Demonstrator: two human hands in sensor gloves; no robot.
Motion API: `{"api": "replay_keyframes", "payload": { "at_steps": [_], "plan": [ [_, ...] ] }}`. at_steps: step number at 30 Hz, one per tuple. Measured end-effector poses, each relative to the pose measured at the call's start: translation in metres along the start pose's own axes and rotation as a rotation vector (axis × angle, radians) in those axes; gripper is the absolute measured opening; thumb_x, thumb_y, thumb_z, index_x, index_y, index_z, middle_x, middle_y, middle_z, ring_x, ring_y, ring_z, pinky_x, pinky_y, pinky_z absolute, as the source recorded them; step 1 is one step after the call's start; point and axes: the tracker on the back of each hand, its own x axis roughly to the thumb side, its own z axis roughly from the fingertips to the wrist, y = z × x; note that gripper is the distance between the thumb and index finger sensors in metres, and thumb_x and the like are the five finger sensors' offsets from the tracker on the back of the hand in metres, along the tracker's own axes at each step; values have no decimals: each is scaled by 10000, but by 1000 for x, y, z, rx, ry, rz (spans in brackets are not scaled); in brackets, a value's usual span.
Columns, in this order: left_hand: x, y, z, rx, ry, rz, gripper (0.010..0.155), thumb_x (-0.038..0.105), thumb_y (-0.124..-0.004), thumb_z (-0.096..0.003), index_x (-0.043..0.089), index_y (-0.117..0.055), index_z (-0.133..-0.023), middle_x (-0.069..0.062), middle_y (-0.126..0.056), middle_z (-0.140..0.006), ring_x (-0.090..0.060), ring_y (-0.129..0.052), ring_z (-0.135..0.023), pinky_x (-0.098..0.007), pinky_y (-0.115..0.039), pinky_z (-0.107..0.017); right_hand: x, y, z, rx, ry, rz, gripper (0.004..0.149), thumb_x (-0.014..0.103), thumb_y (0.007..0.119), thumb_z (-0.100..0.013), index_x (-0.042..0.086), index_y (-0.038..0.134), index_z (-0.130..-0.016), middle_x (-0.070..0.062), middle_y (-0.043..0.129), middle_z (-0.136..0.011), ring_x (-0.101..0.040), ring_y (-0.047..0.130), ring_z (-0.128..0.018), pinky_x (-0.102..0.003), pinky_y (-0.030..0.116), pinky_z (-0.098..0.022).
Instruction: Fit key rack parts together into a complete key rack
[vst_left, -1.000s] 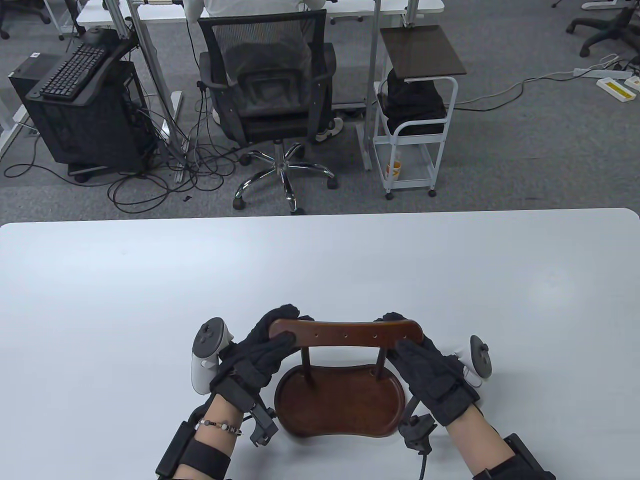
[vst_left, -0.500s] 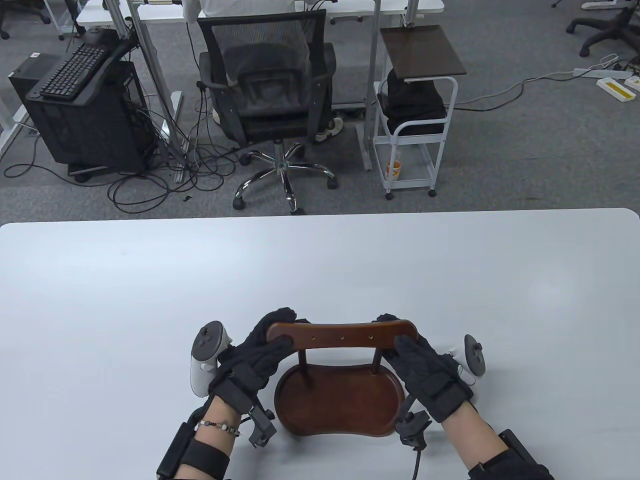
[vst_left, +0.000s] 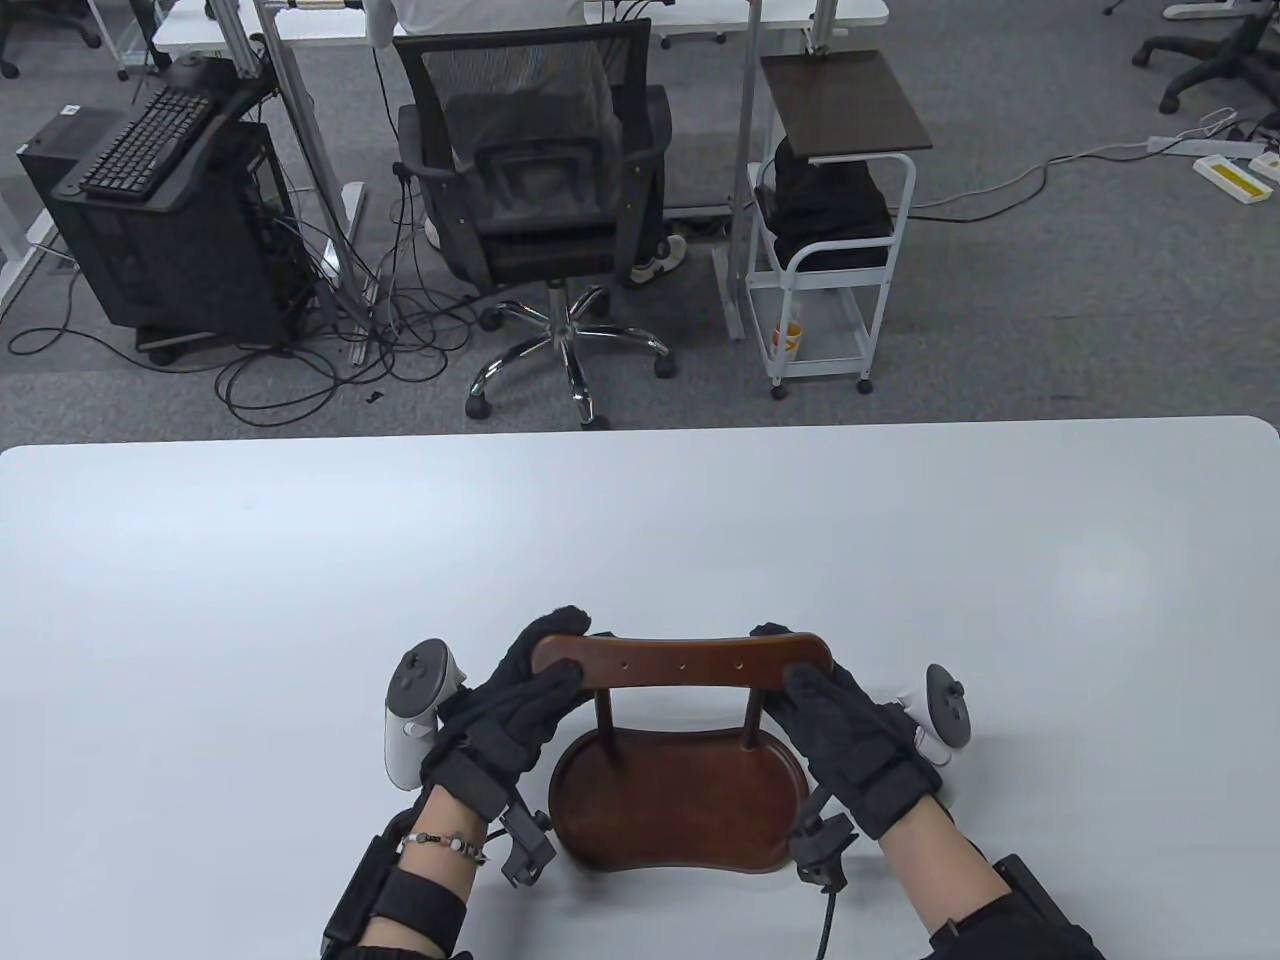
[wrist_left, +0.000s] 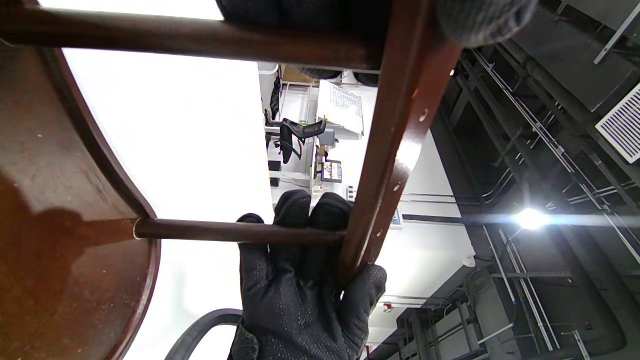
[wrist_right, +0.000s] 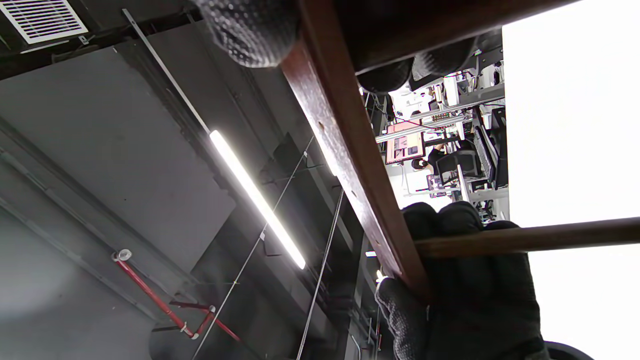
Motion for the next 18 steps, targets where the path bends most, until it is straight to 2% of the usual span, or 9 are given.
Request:
{"api": "replay_keyframes", "payload": {
  "at_steps": [6,11,15,18],
  "plan": [
    [-3,-1,0,-31,2,30,649,509,-703,-568,460,-348,-1109,154,-655,-1197,-141,-618,-1166,-490,-467,-899,-5,5,3,6,6,-15,646,467,646,-597,124,477,-1118,-85,662,-1127,-412,561,-1032,-598,336,-718],
    [-2,-1,0,-11,9,11,629,520,-694,-572,439,-375,-1109,167,-660,-1197,-148,-627,-1169,-547,-472,-879,-6,5,3,-1,24,-20,667,475,638,-601,115,439,-1126,-94,633,-1138,-411,529,-1043,-591,319,-717],
    [-8,-1,5,51,13,35,694,531,-743,-549,398,-372,-1121,143,-645,-1196,-168,-625,-1158,-573,-493,-865,-10,0,9,-16,61,-51,751,509,676,-587,92,383,-1138,-131,578,-1161,-432,483,-1053,-604,320,-708],
    [-14,3,18,89,40,-22,777,545,-775,-526,345,-346,-1143,59,-517,-1262,-257,-508,-1195,-638,-467,-833,-15,-8,20,-38,93,-16,822,537,720,-561,88,353,-1144,-149,537,-1178,-452,457,-1056,-625,314,-698]
  ]
}}
